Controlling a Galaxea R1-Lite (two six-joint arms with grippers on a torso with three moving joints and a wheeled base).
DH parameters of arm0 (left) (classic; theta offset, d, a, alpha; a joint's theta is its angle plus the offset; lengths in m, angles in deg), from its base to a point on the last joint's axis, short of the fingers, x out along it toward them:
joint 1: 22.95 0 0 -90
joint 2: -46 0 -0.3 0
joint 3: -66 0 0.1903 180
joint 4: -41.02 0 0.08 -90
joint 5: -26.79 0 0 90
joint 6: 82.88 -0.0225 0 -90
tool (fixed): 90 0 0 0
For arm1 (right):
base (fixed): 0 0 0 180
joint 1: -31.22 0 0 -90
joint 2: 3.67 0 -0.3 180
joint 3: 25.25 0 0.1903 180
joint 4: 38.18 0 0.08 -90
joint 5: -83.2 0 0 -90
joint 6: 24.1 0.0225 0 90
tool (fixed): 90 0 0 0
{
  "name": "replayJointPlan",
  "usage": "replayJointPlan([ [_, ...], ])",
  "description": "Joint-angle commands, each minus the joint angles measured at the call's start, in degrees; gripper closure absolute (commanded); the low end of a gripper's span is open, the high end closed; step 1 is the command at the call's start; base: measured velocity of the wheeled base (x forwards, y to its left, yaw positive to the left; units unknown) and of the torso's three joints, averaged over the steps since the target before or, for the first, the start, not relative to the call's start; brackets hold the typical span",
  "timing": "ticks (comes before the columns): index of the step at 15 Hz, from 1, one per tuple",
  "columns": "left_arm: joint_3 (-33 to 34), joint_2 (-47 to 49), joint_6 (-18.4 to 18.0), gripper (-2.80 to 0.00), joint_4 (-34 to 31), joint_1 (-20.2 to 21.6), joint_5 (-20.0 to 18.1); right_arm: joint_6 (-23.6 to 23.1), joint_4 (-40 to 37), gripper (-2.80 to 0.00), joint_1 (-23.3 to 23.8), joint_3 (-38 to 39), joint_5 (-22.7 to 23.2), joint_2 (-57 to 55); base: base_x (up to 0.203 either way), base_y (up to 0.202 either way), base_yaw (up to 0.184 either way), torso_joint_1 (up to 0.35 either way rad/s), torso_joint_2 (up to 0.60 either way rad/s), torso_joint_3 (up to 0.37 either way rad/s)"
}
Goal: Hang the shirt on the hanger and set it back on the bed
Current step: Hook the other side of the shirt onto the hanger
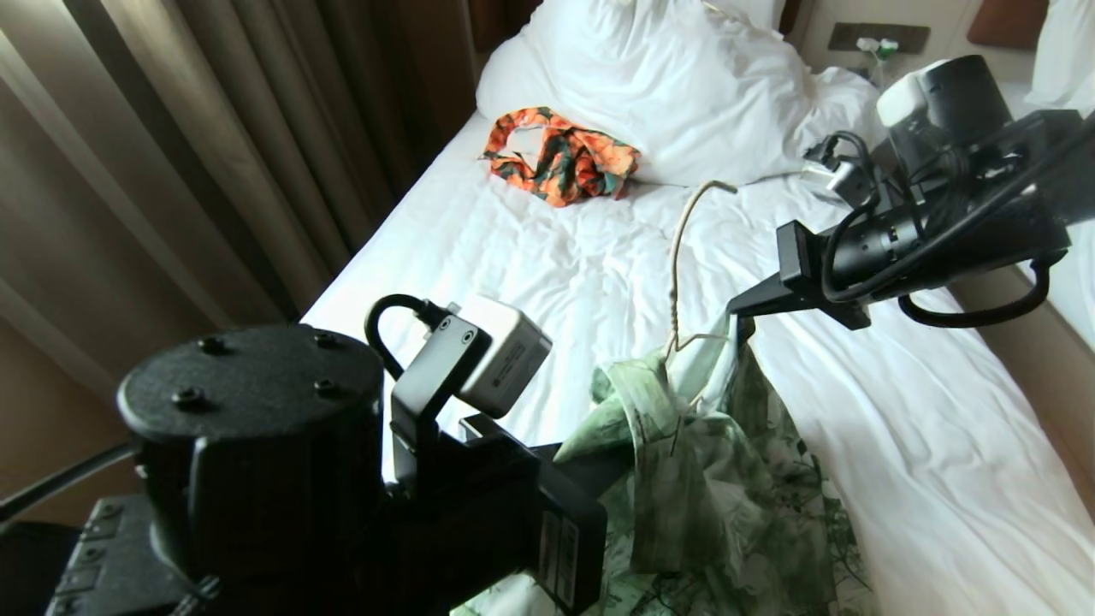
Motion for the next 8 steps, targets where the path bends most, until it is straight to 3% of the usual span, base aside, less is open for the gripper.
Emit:
replayJointPlan([
  [1,-1.93,0.74,0.11,0.00,0.55,0.13,-0.06,0.21,0.07,0.00,-0.82,-0.43,0.13,2.15,0.000,0.000,0.000,0.000,0.00,0.000],
  [5,-6.12,3.80,0.46,0.00,1.04,1.37,-3.22,1.99,0.17,0.00,-0.87,-1.99,1.36,5.88,0.000,0.000,0.000,0.000,0.00,0.000],
  [8,-6.40,4.59,0.55,0.00,1.04,2.06,-3.57,1.91,0.09,0.00,0.43,-0.57,1.51,6.29,0.000,0.000,0.000,0.000,0.00,0.000],
])
